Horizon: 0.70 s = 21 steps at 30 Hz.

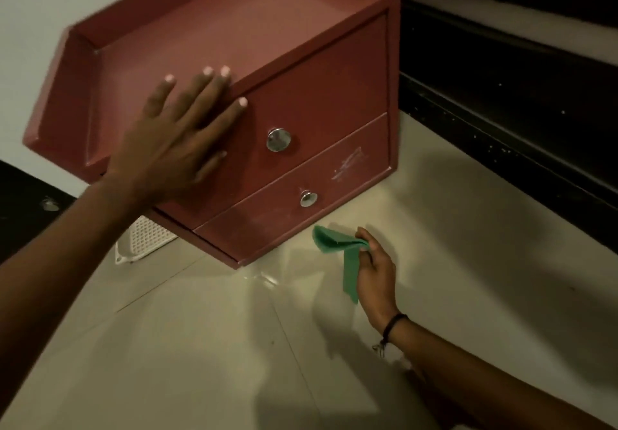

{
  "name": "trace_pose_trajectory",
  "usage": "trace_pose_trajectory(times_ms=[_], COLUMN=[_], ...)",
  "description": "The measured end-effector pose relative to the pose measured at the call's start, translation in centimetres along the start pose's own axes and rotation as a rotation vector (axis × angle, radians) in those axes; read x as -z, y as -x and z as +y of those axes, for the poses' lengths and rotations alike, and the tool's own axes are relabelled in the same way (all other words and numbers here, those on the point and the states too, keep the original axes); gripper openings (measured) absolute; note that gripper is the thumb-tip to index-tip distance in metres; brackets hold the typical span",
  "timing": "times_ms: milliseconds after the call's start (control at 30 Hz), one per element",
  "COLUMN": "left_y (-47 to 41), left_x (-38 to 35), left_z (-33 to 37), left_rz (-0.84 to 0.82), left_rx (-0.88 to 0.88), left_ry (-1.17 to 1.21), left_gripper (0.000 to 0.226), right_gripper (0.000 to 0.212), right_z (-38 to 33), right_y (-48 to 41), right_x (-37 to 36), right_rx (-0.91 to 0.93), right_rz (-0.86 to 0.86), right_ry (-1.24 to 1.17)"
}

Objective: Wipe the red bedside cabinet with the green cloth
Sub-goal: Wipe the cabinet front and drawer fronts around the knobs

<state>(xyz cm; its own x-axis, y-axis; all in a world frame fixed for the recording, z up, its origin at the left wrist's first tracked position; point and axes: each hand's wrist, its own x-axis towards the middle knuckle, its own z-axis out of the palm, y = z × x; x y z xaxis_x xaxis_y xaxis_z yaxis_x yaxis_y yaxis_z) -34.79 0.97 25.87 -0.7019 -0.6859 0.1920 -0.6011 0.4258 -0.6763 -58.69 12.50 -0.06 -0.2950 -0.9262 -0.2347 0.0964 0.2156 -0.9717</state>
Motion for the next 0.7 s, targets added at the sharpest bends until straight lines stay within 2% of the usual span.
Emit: trace_pose_trajectory(times_ms=[167, 267, 367, 500, 700], left_y=[0.2, 0.1, -0.2, -0.5, -0.4], left_x=[-0.9, -2.0, -3.4, -4.3, -4.6], left_z=[1.2, 3.0, 4.8, 5.2, 5.2], left_rz=[0.023, 0.030, -0.018, -0.048, -0.012], left_rx=[0.040, -0.042, -0.186, -0.169, -0.162], left_ry=[-0.028, -0.032, -0.018, 0.043, 0.043], left_gripper=[0.069, 0.068, 0.069, 0.073, 0.072], right_gripper=[0.033, 0.027, 0.030, 0.032, 0.044], right_z=[-1.8, -1.9, -1.8, -3.0, -5.9], right_y=[-2.3, -3.1, -3.6, -4.9, -9.7], right_x=[-2.7, -4.0, -4.8, -6.0, -8.3], right_rx=[-0.100, -0.135, -0.103, 0.008, 0.078], right_rz=[0.138, 0.199, 0.194, 0.170, 0.254], right_ry=[-0.179, -0.236, -0.257, -0.250, -0.178])
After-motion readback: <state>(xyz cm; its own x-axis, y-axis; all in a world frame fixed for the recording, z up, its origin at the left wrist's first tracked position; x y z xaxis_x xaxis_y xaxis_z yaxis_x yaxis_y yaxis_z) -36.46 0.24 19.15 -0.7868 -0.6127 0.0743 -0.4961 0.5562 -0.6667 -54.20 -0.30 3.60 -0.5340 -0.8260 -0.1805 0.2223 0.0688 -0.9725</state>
